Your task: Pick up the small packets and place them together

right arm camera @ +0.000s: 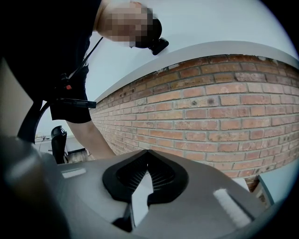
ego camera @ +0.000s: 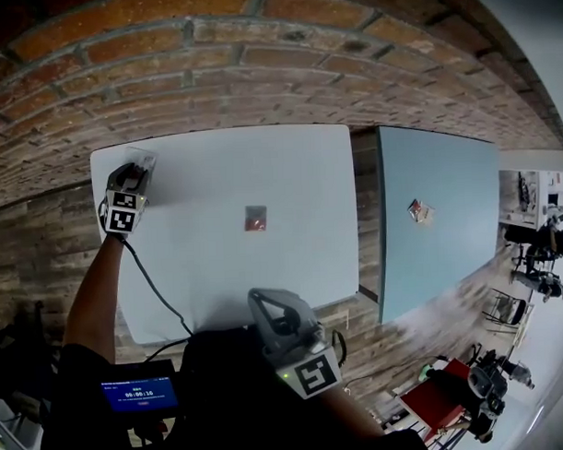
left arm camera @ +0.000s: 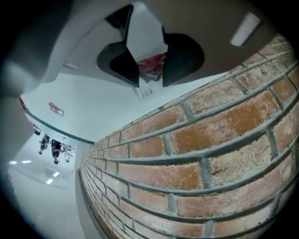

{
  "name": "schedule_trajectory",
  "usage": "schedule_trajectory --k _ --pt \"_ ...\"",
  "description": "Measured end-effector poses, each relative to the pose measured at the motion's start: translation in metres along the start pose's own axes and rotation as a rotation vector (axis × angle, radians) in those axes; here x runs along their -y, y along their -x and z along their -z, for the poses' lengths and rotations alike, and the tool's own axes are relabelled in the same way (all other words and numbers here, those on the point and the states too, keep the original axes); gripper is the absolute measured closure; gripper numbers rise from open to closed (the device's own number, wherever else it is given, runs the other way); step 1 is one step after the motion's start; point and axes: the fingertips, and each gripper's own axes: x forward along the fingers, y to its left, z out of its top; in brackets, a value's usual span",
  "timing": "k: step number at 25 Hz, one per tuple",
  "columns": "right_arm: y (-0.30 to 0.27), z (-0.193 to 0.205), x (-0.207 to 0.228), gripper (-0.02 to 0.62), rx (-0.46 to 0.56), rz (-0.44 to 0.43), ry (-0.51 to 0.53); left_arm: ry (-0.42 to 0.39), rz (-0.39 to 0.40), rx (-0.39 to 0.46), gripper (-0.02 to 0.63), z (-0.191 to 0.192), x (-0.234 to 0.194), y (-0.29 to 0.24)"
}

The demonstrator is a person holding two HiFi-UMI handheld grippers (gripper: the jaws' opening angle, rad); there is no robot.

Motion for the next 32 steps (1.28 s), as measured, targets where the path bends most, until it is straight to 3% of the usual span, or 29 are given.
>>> schedule_trajectory --k 2,4,8,9,11,13,18,21,23,28,30,32 --pt "0.001 0.001 0.002 0.592 -0.003 0.008 -0.004 0.013 -0.020 -0.021 0.448 0.001 -0.001 -0.002" --pt "0.003 0.002 0.003 0.592 -0.010 0.009 0.000 0.082 -0.071 -0.049 0.448 0.006 -0.006 -0.002" --pt "0.006 0.002 0.008 0.592 -0.008 0.015 -0.005 0.433 -0.261 -0.105 0.448 0.025 -0.018 0.013" --pt "0.006 0.001 0.008 0.592 -0.004 0.015 -0.009 0.499 -0.287 -0.111 0.448 0.029 -0.016 0.017" --pt "0.006 0.000 0.006 0.592 0.003 0.008 -0.011 0.544 -0.291 -0.102 0.448 0.028 -0.009 0.023" --pt "0.007 -0.002 0.003 0.592 0.012 -0.001 -0.009 0.482 -0.261 -0.046 0.442 0.015 -0.003 0.030" --pt "0.015 0.004 0.009 0.592 0.026 -0.012 -0.012 0.096 -0.107 0.094 0.437 -0.032 0.012 0.046" --pt "0.018 0.007 0.010 0.592 0.030 -0.009 -0.020 -0.142 0.024 0.065 0.437 -0.025 0.017 0.042" --pt "0.019 0.008 0.009 0.592 0.035 -0.007 -0.024 -0.241 0.084 0.011 0.437 -0.006 0.015 0.038" --pt "0.027 0.007 0.011 0.592 0.027 0.008 -0.022 -0.397 0.149 -0.135 0.434 0.023 0.016 0.023" --pt "0.030 0.006 0.012 0.592 0.022 0.016 -0.014 -0.390 0.152 -0.149 0.436 0.023 0.015 0.018" --pt "0.032 0.007 0.013 0.592 0.019 0.025 -0.013 -0.317 0.147 -0.160 0.437 0.023 0.010 0.015"
